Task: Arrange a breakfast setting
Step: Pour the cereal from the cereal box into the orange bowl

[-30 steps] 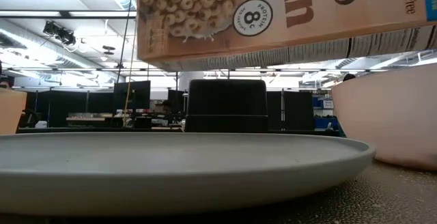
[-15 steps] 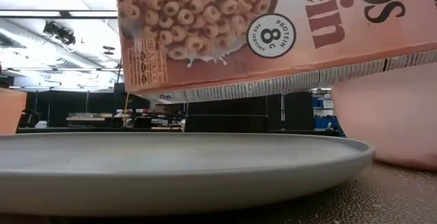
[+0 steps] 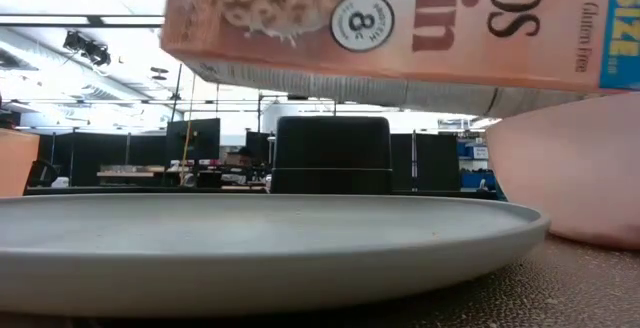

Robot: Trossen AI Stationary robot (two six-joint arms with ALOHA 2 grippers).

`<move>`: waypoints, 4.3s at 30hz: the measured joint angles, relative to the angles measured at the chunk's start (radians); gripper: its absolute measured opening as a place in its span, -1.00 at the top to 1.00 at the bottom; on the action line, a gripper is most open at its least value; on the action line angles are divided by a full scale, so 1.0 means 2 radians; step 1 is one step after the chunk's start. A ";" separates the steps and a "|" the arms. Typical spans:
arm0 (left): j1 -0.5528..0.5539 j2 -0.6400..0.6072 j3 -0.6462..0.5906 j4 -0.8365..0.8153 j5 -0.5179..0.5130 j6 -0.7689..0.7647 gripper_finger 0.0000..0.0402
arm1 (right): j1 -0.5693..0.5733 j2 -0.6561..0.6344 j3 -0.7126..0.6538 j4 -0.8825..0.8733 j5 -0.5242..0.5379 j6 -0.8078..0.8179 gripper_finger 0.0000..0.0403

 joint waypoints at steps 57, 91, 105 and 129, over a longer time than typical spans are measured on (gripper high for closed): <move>-0.013 0.216 0.235 -0.109 -0.057 0.054 -0.72 | -0.002 0.001 0.000 0.002 0.003 -0.014 0.96; 0.020 0.265 0.248 -0.138 0.001 0.029 0.73 | 0.001 0.001 0.000 0.022 0.000 -0.039 0.85; 0.003 0.265 0.248 -0.174 -0.029 0.024 0.94 | 0.015 -0.060 0.000 0.056 0.032 -0.085 0.20; -0.024 0.207 0.217 -0.086 -0.095 0.015 0.94 | 0.131 -0.200 0.000 0.080 0.138 -0.223 0.18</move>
